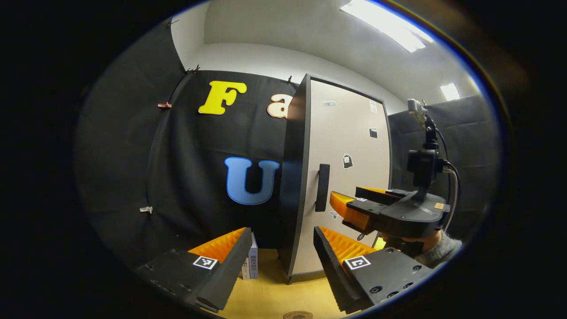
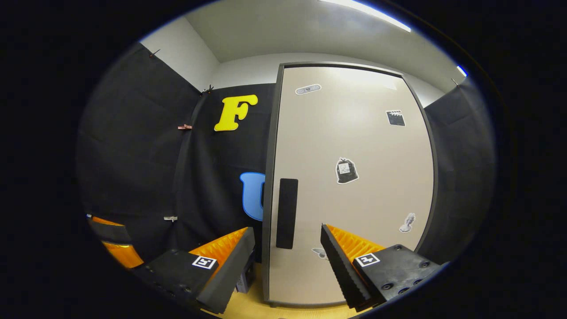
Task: Open the cabinet door with the right hand, grasp the bottle in the cabinet with the left hand and place it on the coaster, then close the cabinet door with the right hand.
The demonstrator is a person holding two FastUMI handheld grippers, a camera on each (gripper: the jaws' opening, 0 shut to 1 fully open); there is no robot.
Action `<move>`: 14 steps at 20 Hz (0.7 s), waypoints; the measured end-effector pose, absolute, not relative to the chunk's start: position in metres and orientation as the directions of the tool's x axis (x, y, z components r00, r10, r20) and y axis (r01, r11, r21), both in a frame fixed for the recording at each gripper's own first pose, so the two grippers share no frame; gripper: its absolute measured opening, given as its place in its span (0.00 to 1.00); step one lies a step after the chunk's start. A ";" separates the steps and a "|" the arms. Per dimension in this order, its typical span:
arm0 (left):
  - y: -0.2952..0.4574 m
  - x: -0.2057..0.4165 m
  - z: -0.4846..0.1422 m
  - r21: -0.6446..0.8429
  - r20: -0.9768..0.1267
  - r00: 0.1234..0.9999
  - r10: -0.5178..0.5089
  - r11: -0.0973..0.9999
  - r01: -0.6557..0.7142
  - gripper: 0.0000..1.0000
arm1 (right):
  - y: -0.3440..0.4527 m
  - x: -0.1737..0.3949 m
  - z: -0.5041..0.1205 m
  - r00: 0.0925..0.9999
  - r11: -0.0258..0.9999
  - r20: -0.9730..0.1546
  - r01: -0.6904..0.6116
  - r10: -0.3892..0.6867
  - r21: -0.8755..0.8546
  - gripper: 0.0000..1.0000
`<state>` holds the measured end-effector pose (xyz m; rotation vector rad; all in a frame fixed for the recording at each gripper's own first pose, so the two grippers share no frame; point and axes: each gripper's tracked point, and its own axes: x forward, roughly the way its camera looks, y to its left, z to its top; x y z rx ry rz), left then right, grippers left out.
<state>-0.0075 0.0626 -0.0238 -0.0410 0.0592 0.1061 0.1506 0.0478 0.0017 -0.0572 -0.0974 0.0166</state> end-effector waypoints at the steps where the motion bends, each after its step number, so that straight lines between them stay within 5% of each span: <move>1: 0.064 -0.008 -0.024 -0.040 -0.064 0.992 0.108 0.993 -0.110 0.88 | 0.050 0.158 0.000 0.995 0.998 0.099 -0.013 0.018 -0.055 0.97; 10: 0.095 -0.014 -0.040 -0.052 -0.110 0.979 0.172 0.983 -0.178 0.88 | 0.049 0.217 0.001 0.992 0.994 0.121 0.050 -0.038 -0.102 0.84; 14: 0.107 -0.012 -0.041 -0.039 -0.117 0.973 0.197 0.979 -0.202 0.88 | 0.054 0.234 -0.007 0.993 0.995 0.111 0.052 -0.043 -0.085 0.87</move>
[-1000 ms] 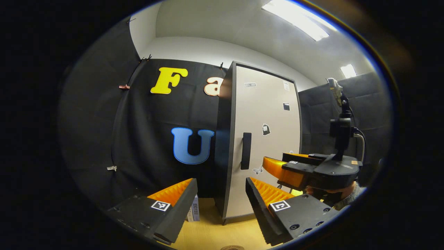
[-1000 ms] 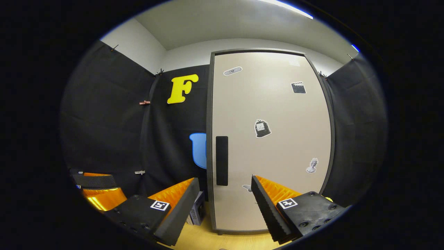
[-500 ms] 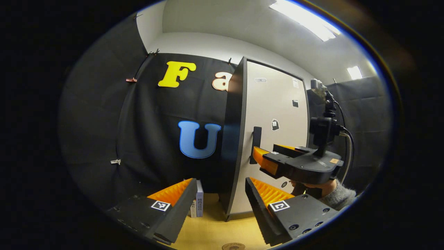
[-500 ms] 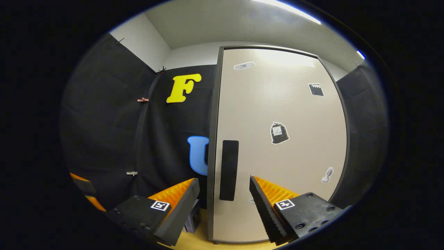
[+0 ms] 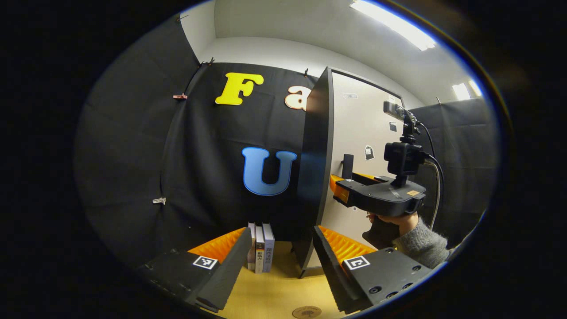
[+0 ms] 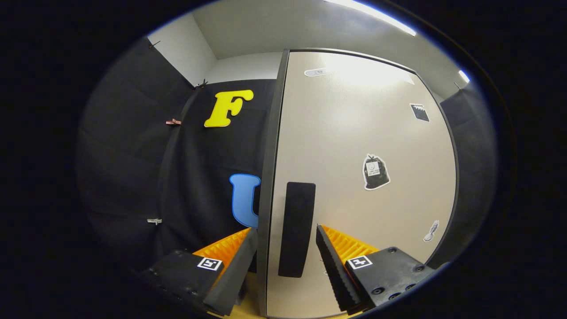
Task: Open the cabinet door with the right hand, grasp the bottle in the cabinet with the left hand and place it on the coaster, then close the cabinet door with the right hand.
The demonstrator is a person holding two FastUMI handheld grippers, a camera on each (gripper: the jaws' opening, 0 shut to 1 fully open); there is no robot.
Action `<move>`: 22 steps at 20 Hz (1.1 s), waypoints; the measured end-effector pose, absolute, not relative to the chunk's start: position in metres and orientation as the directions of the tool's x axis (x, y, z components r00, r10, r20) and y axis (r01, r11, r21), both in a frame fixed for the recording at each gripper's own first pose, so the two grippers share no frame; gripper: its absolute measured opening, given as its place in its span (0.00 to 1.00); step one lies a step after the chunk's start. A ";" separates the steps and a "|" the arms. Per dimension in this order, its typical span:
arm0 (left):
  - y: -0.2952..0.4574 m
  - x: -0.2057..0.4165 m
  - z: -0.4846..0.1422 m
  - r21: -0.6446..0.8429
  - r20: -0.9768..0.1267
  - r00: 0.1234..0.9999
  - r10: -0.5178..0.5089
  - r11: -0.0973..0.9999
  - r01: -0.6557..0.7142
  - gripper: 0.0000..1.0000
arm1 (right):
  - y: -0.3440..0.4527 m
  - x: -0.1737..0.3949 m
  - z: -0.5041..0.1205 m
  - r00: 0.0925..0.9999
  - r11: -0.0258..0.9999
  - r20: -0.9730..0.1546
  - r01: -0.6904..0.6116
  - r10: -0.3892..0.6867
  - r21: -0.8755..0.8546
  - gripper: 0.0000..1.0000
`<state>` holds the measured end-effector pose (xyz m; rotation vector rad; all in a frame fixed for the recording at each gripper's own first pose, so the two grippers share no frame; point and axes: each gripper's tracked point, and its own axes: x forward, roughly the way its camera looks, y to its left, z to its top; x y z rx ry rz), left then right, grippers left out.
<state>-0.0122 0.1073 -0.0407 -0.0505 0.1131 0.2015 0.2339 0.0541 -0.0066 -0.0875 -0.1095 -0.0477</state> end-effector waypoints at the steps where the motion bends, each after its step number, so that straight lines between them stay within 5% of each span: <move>1: 0.109 -0.011 -0.041 -0.036 -0.119 0.972 0.202 0.978 -0.207 0.84 | 0.050 0.236 -0.009 0.993 0.994 0.105 0.068 -0.058 -0.088 0.83; 2: 0.112 -0.012 -0.043 -0.035 -0.121 0.971 0.206 0.977 -0.211 0.88 | 0.051 0.239 -0.013 0.993 0.994 0.097 0.071 -0.062 -0.089 0.72; 5: 0.117 -0.015 -0.045 -0.035 -0.130 0.967 0.221 0.973 -0.227 0.88 | 0.050 0.250 -0.026 0.995 0.993 0.058 0.082 -0.077 -0.085 0.74; 7: 0.118 -0.018 -0.047 -0.030 -0.134 0.963 0.233 0.971 -0.239 0.88 | 0.041 0.248 -0.021 0.988 0.986 0.078 0.138 -0.131 -0.089 0.47; 15: 0.113 -0.028 -0.041 -0.028 -0.126 0.963 0.239 0.969 -0.245 0.88 | 0.038 0.244 -0.017 0.990 0.991 0.058 0.129 -0.126 -0.043 0.20; 16: 0.110 -0.032 -0.040 -0.026 -0.122 0.963 0.240 0.969 -0.245 0.88 | 0.039 0.242 -0.021 0.992 0.992 0.043 0.119 -0.117 -0.049 0.10; 22: 0.101 -0.043 -0.036 -0.032 -0.116 0.966 0.232 0.971 -0.237 0.88 | 0.045 0.205 -0.016 0.999 0.998 0.016 0.052 -0.052 -0.039 0.10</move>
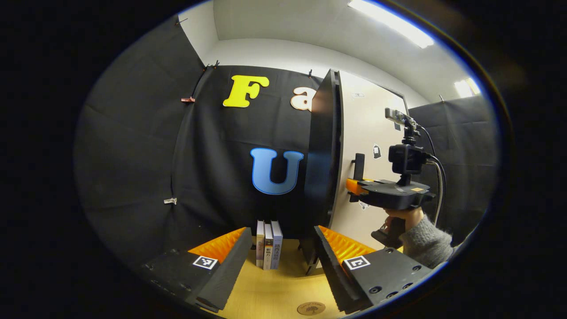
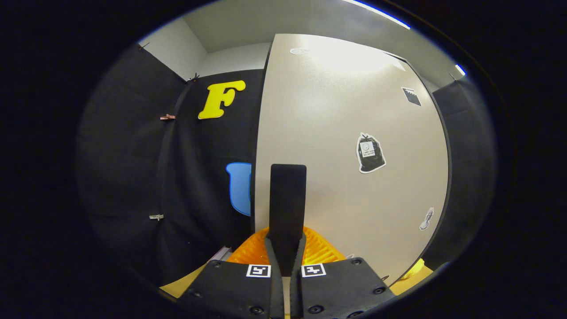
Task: Open the cabinet door with the right hand, grasp the bottle in the cabinet with the left hand and place it on the coaster, then close the cabinet door with the right hand.
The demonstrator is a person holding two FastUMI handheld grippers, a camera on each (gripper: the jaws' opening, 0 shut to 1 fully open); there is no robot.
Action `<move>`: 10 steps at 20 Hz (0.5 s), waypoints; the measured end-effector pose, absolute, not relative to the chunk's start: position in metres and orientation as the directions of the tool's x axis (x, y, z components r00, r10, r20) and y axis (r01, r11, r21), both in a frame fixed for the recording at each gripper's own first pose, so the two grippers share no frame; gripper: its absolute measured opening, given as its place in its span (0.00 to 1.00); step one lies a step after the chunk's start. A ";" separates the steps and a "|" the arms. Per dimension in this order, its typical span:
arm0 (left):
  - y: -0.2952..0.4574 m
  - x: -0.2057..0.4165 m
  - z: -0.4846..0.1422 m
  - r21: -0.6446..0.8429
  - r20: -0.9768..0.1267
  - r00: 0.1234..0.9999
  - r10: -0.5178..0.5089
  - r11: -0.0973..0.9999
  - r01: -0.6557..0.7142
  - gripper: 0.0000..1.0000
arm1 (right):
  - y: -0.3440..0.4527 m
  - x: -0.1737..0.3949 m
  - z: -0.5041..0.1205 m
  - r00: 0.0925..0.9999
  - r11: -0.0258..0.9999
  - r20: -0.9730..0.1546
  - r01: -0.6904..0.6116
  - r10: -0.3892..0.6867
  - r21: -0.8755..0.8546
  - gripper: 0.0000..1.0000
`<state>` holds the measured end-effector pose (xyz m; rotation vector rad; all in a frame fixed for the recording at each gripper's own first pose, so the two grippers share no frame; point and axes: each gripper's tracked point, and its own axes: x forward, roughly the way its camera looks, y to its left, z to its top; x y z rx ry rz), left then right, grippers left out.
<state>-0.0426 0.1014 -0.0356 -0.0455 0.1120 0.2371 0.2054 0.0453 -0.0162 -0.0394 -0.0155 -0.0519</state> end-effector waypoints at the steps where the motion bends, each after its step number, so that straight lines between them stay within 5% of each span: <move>1: 0.098 -0.044 -0.034 -0.034 -0.114 0.968 0.225 0.972 -0.231 0.88 | 0.045 0.199 -0.015 0.999 0.998 0.014 0.042 -0.041 -0.042 0.10; 10: 0.050 -0.054 -0.030 -0.030 -0.101 0.985 0.136 0.990 -0.140 0.88 | 0.034 0.135 -0.009 1.000 0.999 -0.003 -0.001 0.001 -0.044 0.10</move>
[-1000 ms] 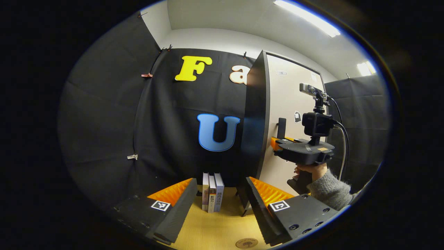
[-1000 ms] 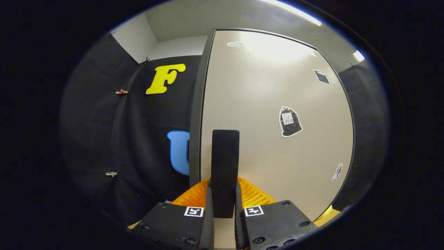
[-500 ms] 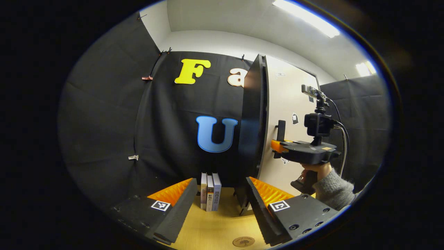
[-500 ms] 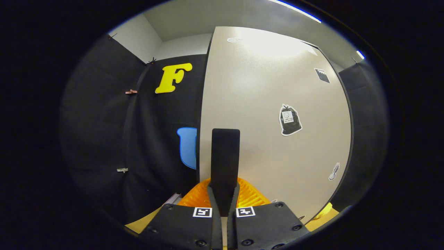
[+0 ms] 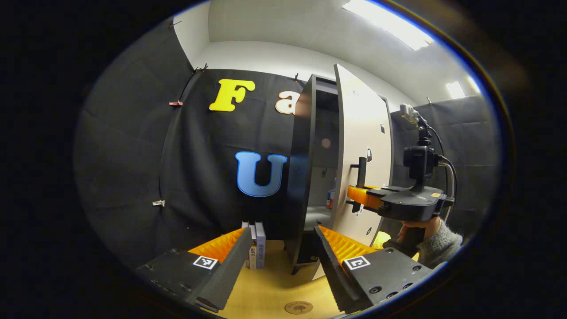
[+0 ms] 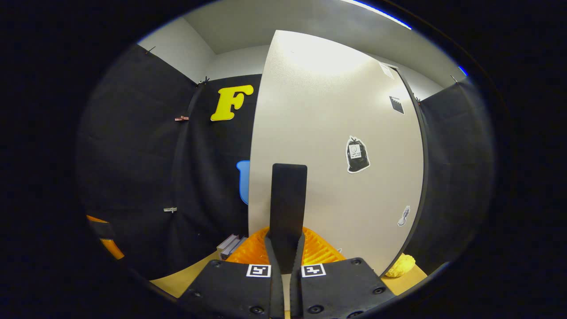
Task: Open the cabinet door with the right hand, grasp the bottle in the cabinet with the left hand and place it on the coaster, then close the cabinet door with the right hand.
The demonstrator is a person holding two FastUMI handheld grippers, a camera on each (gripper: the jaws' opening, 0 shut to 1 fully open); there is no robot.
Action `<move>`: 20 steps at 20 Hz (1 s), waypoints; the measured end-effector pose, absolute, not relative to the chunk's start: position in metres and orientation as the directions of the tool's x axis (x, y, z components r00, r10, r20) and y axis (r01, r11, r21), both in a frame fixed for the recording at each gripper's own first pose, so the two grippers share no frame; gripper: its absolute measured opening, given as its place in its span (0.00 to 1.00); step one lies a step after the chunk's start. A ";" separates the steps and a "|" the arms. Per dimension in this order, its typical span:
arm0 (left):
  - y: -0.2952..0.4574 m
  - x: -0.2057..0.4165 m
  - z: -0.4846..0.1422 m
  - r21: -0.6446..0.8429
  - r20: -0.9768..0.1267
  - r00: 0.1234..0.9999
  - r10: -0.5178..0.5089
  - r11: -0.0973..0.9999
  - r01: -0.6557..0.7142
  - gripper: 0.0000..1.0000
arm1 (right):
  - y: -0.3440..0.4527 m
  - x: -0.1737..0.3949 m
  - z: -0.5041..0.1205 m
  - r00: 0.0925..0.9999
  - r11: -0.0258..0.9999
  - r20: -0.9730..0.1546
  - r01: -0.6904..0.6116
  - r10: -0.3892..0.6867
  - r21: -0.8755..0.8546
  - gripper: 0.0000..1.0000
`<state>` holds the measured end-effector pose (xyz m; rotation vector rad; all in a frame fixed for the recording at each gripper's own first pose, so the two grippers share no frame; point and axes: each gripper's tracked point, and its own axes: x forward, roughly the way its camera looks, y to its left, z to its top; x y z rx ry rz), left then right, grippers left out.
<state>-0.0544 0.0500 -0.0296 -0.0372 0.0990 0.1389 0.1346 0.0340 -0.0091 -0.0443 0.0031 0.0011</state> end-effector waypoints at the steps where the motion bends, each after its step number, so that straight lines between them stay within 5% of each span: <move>1: 0.045 -0.054 -0.029 -0.030 -0.102 0.987 0.125 0.991 -0.129 0.88 | 0.030 0.128 -0.008 1.000 0.999 -0.002 -0.001 0.001 -0.043 0.10; 20: -0.038 -0.029 -0.042 -0.061 -0.118 0.983 -0.143 0.989 0.136 0.88 | -0.051 0.021 0.003 0.983 0.981 -0.005 0.182 -0.182 -0.064 0.09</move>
